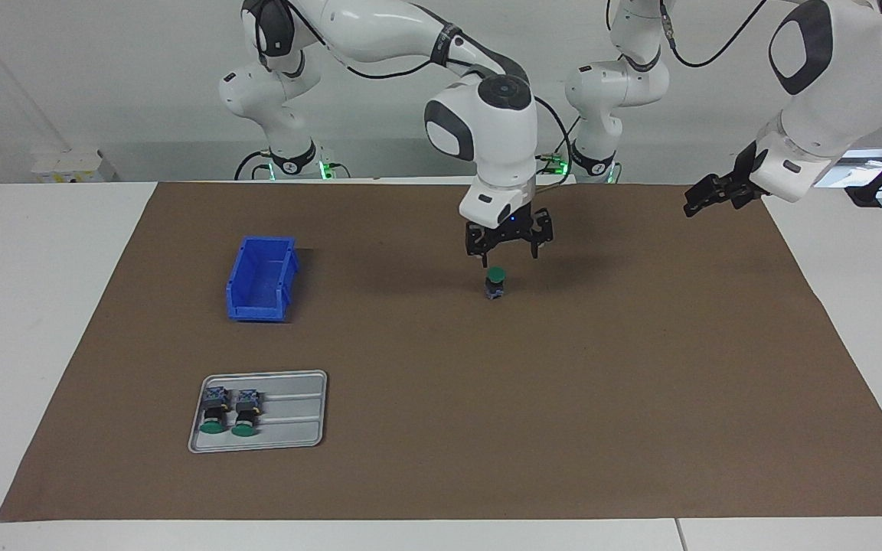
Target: Place and press button with both arms
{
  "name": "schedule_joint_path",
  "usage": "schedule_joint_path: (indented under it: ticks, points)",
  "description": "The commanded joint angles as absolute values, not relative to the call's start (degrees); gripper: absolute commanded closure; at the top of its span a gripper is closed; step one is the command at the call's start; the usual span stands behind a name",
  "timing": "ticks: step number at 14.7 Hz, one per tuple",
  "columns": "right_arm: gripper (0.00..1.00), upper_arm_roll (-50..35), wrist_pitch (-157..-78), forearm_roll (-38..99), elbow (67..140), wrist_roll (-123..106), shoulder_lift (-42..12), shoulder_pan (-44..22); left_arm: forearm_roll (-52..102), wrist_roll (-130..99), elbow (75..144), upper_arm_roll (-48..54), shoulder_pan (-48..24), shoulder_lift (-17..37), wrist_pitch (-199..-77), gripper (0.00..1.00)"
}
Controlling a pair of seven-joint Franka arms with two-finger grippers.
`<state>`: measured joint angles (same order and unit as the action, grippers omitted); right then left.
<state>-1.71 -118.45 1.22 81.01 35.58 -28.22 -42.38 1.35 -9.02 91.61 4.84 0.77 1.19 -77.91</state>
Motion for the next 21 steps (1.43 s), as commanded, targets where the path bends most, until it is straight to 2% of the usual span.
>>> schedule_joint_path:
  ticks: [1, 3, 7, 11, 16, 19, 21]
  points:
    - [0.00, -1.8, -125.9, 0.2, 91.2, 31.6, -24.6, -42.4, -3.0, -7.6, 92.5, 5.4, 1.2, 0.4, -76.6, 0.00]
    - [0.00, -1.8, -128.6, -0.2, 94.8, 29.4, -24.0, -42.5, -3.2, -7.3, 92.4, 5.4, 1.4, 0.4, -77.2, 0.00]
    - [0.00, -1.8, -131.3, -1.1, 95.3, 27.1, -26.3, -43.3, -4.3, -1.9, 93.0, 5.4, 1.5, 0.5, -84.1, 0.00]
    - [0.01, -1.8, -134.0, -1.1, 99.3, 26.7, -26.1, -43.3, -4.3, -0.9, 93.6, 5.4, 1.6, 0.4, -84.8, 0.00]
    - [0.09, -2.4, -134.2, -0.8, 99.7, 26.9, -26.0, -43.3, -4.3, -1.8, 93.7, 5.4, 1.3, 0.4, -84.6, 0.00]
    - [0.26, -2.5, -133.6, -0.8, 99.7, 26.8, -26.0, -43.4, -4.3, -2.4, 93.7, 5.4, 1.1, 0.3, -84.5, 0.00]
    - [0.40, -3.0, -133.1, -0.7, 99.7, 26.8, -25.9, -43.3, -4.2, -2.2, 94.6, 5.4, 1.1, -0.6, -84.3, 0.00]
